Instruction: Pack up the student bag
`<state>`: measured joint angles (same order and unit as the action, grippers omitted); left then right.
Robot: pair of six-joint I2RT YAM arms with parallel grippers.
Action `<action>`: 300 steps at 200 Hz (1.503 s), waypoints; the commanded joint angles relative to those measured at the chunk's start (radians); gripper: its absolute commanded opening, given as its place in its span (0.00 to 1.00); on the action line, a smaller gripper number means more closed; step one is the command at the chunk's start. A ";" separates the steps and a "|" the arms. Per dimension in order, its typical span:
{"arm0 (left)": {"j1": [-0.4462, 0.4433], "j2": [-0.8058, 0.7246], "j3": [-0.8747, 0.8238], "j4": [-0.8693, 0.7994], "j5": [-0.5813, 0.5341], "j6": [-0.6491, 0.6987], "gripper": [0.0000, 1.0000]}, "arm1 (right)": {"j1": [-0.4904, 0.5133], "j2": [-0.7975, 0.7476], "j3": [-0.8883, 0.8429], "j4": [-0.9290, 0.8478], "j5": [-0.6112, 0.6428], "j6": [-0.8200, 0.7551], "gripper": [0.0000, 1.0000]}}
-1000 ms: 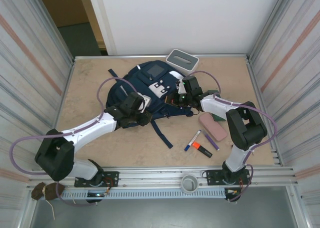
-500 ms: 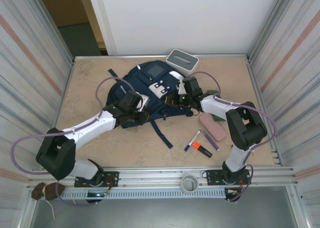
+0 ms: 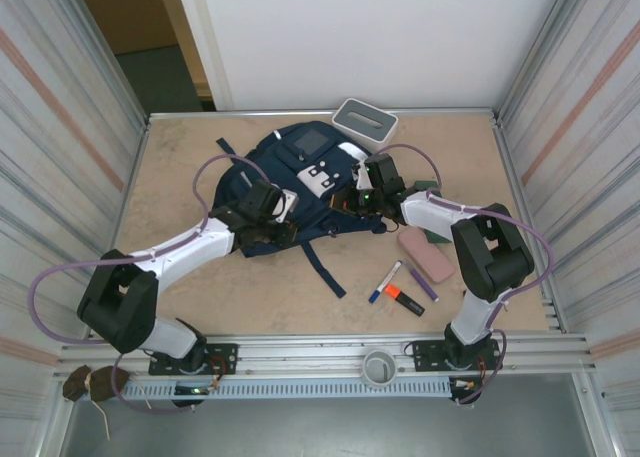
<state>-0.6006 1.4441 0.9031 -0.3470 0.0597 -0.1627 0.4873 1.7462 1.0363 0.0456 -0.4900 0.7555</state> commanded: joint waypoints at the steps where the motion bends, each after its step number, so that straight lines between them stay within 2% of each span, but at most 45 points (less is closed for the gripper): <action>1: 0.023 0.012 0.019 -0.024 -0.016 -0.012 0.17 | 0.008 -0.026 -0.005 0.024 -0.004 0.005 0.00; 23: 0.031 -0.005 0.016 -0.022 -0.033 -0.018 0.09 | 0.005 -0.028 -0.005 0.010 0.007 -0.008 0.00; 36: 0.039 -0.027 0.010 -0.015 -0.042 -0.021 0.00 | 0.001 -0.036 -0.008 -0.008 0.020 -0.023 0.00; 90: 0.085 -0.160 -0.048 0.002 -0.185 -0.053 0.00 | -0.048 -0.082 -0.070 -0.027 0.037 -0.049 0.00; 115: 0.090 -0.175 -0.049 -0.033 -0.234 -0.041 0.00 | -0.057 -0.092 -0.072 -0.032 0.036 -0.052 0.00; 148: 0.089 -0.151 -0.056 -0.025 -0.175 -0.036 0.00 | -0.049 -0.077 -0.054 -0.029 0.023 -0.049 0.00; 172: 0.087 -0.130 -0.058 -0.003 -0.041 -0.028 0.00 | -0.047 -0.067 -0.048 -0.030 0.013 -0.051 0.00; 189: 0.073 -0.106 -0.067 0.013 0.006 -0.033 0.00 | -0.047 -0.062 -0.046 -0.027 0.007 -0.049 0.00; 238: 0.063 -0.022 -0.053 0.006 -0.003 -0.035 0.00 | -0.041 -0.038 -0.042 -0.013 -0.003 -0.044 0.00; 300: 0.070 0.009 -0.040 0.002 0.009 -0.032 0.12 | -0.041 -0.041 -0.056 -0.007 0.001 -0.046 0.00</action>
<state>-0.5415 1.4242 0.8509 -0.2939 0.0898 -0.2070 0.4641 1.7092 0.9775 0.0395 -0.4980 0.7467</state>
